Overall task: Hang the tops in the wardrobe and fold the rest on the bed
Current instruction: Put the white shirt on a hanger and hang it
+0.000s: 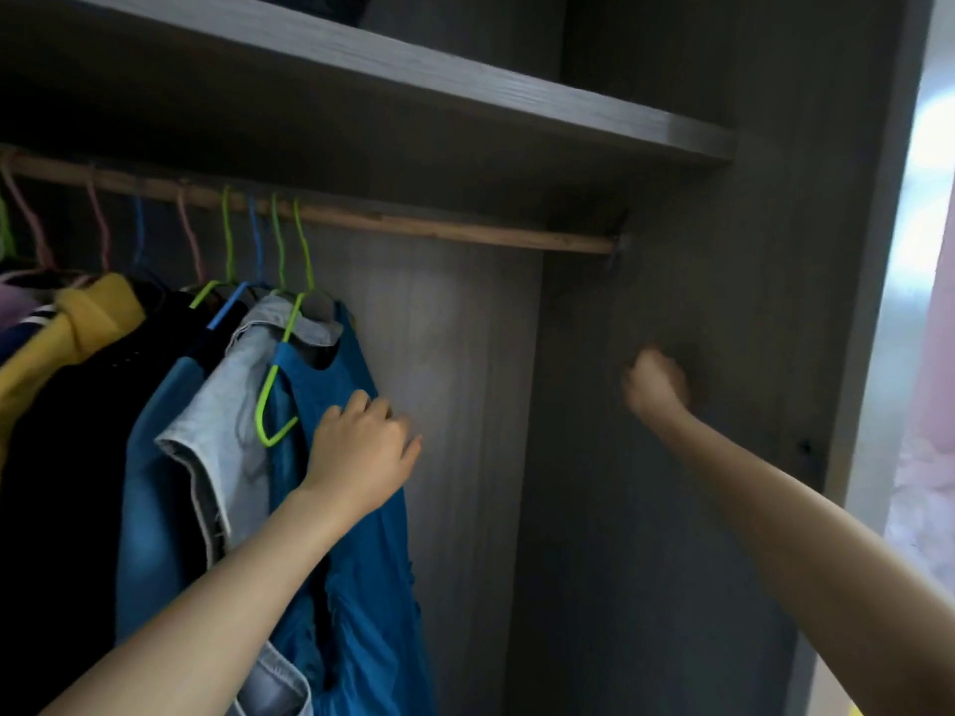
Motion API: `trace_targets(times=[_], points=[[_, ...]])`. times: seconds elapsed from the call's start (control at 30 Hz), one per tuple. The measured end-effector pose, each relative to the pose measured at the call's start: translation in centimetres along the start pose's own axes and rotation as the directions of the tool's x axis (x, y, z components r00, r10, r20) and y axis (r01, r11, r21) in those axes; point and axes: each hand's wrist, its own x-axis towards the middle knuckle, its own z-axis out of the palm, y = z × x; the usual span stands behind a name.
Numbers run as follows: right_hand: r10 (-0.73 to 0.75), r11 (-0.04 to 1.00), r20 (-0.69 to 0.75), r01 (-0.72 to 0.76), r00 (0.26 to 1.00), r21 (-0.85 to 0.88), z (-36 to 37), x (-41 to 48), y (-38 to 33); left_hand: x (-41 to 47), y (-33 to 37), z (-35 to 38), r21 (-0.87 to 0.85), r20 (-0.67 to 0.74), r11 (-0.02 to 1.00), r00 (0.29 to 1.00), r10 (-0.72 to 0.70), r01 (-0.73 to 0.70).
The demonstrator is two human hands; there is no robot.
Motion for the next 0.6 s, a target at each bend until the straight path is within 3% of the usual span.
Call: trace_targets(times=[0.17, 0.43, 0.6], points=[[0.083, 0.967, -0.046, -0.069, 0.995, 0.245, -0.3, -0.5, 0.0, -0.6, 0.6, 1.3, -0.071, 0.105, 0.992, 0.990, -0.094, 0.102], [-0.170, 0.979, -0.142, 0.183, 0.975, 0.085, -2.3, -3.3, 1.0, 0.7, 3.6, 3.4, -0.331, 0.286, 0.910, 0.946, -0.154, 0.248], [-0.300, 0.953, 0.038, 0.297, 0.953, 0.065, -4.2, -7.5, 3.2, -0.8, 5.9, 4.7, -0.578, 0.230, 0.741, 0.939, -0.255, 0.343]])
